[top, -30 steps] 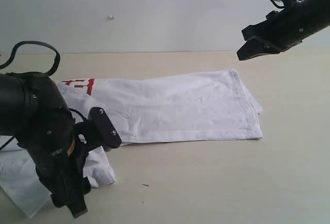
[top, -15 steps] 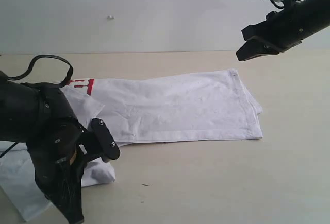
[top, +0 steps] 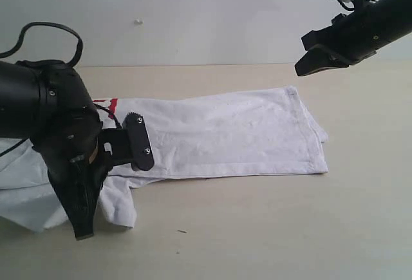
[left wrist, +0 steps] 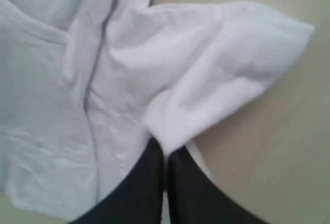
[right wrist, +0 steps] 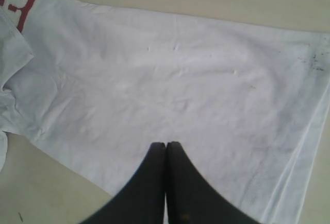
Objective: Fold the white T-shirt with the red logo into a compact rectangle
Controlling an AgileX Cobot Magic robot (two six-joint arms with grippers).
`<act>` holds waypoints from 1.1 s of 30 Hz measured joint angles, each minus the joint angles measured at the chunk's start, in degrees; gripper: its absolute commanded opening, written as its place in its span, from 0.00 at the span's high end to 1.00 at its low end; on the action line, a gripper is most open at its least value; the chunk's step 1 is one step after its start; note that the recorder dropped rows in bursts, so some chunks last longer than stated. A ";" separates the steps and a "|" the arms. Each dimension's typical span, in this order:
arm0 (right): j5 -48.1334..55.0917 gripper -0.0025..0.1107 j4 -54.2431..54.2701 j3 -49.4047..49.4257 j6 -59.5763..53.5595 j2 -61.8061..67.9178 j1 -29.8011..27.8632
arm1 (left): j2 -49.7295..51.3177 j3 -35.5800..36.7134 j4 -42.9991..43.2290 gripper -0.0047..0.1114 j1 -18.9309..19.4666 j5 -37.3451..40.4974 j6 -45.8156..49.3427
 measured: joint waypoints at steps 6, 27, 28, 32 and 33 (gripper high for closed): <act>0.00 0.98 0.00 0.00 0.00 0.00 0.00 | 0.00 -0.26 5.52 0.96 3.14 -3.87 5.53; 0.00 0.98 0.00 0.00 0.00 0.00 0.00 | 0.00 -0.26 7.96 0.87 16.71 -24.70 0.83; 0.00 0.98 0.00 0.00 0.00 0.00 0.00 | 0.00 -0.26 7.96 0.83 17.06 -25.22 -0.01; 0.00 0.98 0.00 0.00 0.00 0.00 0.00 | 0.00 -0.26 7.96 0.60 18.63 -26.73 -4.13; 0.00 0.98 0.00 0.00 0.00 0.00 0.00 | 0.00 -0.26 8.07 0.59 18.80 -26.86 -5.24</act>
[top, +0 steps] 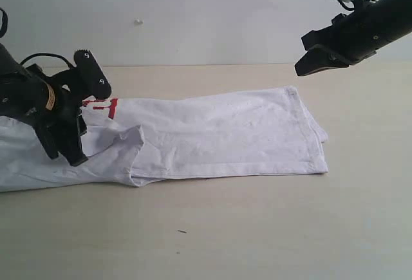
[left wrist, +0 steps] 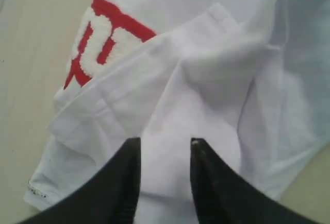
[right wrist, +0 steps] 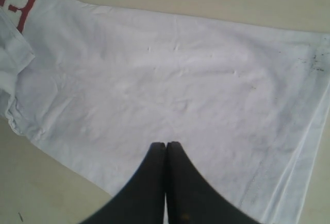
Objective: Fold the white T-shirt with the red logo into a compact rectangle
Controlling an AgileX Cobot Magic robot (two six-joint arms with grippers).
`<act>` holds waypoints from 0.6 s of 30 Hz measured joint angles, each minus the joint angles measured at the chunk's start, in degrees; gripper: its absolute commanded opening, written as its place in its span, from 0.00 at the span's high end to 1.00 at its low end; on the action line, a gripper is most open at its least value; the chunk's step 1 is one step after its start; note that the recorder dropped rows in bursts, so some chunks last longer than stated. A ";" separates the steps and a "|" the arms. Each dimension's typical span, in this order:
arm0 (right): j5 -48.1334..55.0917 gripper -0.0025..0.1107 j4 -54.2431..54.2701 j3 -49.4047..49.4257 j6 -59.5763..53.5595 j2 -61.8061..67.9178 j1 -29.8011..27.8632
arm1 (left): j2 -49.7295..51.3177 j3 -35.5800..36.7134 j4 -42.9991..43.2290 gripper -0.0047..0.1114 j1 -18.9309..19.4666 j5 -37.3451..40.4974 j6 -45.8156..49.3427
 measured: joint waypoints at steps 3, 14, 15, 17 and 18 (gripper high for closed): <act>0.00 0.98 0.00 0.00 0.00 0.00 0.00 | 0.00 0.00 1.57 0.59 0.10 -0.11 -4.25; 0.00 0.98 0.00 0.00 0.00 0.00 0.00 | 0.00 -0.02 -21.54 0.59 -0.01 2.98 10.35; 0.00 0.98 0.00 0.00 0.00 0.00 0.00 | 0.43 -0.02 -21.93 0.58 -0.01 1.02 10.35; 0.00 0.98 0.00 0.00 0.00 0.00 0.00 | 2.39 -0.02 -22.16 0.57 -0.01 -1.55 10.48; 0.00 0.98 0.00 0.00 0.00 0.00 0.00 | 3.41 -0.02 -22.16 0.55 -0.01 -2.68 10.48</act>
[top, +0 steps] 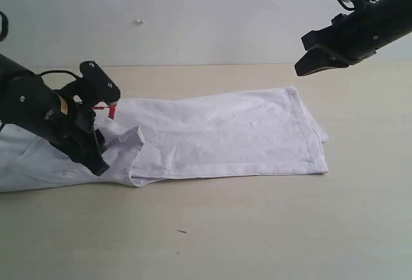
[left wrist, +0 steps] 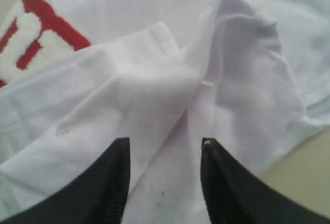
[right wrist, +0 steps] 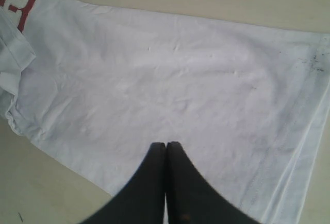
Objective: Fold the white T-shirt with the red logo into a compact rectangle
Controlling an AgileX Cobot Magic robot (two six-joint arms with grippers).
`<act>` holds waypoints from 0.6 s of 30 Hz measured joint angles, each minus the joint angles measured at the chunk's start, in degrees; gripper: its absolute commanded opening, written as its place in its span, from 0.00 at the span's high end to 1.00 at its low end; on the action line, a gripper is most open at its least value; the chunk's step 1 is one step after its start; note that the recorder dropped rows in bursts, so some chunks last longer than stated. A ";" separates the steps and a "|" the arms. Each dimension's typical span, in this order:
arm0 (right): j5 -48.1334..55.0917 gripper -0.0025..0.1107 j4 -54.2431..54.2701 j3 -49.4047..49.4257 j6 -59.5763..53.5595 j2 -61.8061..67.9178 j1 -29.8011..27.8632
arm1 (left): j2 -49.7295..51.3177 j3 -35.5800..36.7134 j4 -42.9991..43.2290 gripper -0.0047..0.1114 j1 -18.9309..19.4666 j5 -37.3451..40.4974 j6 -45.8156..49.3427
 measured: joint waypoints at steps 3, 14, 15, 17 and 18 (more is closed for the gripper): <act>0.00 0.98 0.00 0.00 0.00 0.00 0.00 | 2.39 0.00 0.00 0.52 0.00 -3.69 0.00; 0.22 0.98 0.00 0.00 0.00 0.00 0.00 | 5.35 0.00 1.35 0.53 1.10 -14.51 -0.17; 0.22 0.98 0.00 0.00 0.00 0.00 0.00 | 5.47 0.00 2.03 0.53 1.57 -14.51 -0.17; 0.22 0.98 0.00 0.00 0.00 0.00 0.00 | 5.73 0.00 3.55 0.53 2.38 -14.76 0.19; 0.22 0.98 0.00 0.00 0.00 0.00 0.00 | 5.73 -0.15 4.14 0.53 2.64 -14.82 0.30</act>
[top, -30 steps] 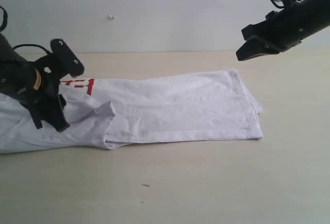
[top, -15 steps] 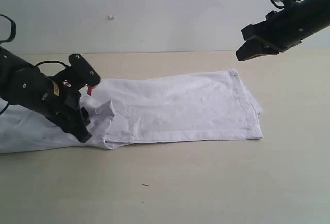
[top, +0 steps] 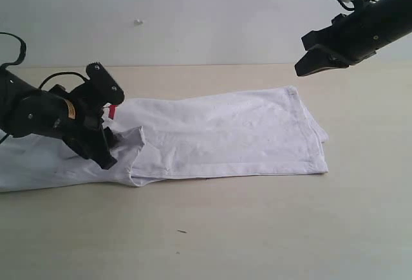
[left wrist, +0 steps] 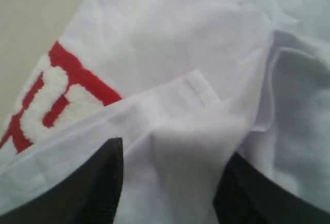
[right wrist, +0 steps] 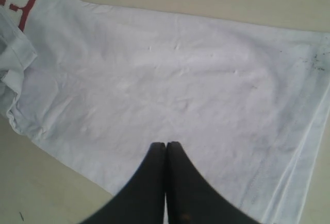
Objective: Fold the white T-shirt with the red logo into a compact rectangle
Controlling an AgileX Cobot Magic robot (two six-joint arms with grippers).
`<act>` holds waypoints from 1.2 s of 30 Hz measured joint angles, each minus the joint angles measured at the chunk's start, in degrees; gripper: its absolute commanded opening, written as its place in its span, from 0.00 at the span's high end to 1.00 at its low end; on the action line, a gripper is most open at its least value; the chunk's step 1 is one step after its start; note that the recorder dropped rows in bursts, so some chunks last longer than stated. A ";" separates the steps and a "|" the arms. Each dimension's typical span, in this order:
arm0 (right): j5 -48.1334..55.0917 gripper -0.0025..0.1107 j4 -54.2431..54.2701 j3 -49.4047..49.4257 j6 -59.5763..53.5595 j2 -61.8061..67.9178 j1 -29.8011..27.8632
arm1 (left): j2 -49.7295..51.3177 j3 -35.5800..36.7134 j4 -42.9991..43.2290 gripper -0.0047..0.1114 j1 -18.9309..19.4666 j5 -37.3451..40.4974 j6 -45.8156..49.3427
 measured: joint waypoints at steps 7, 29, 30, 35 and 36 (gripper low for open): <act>0.00 0.98 0.00 0.00 0.00 0.00 0.00 | 0.09 -4.71 1.46 0.53 0.61 -0.49 0.44; -1.00 0.98 -0.37 0.00 -0.36 0.00 0.00 | 0.09 -9.79 1.80 0.62 3.07 15.02 -3.59; -1.00 0.98 -0.67 0.00 -0.36 0.00 0.00 | 0.09 -9.79 1.80 0.62 4.21 15.65 -6.27; -1.00 0.98 -2.65 0.00 -0.13 0.00 0.00 | -0.66 -9.79 1.80 0.62 13.10 18.41 -21.98; -1.00 0.98 -2.89 0.00 -0.03 0.00 0.00 | -0.79 -9.79 1.80 0.62 14.92 19.22 -24.00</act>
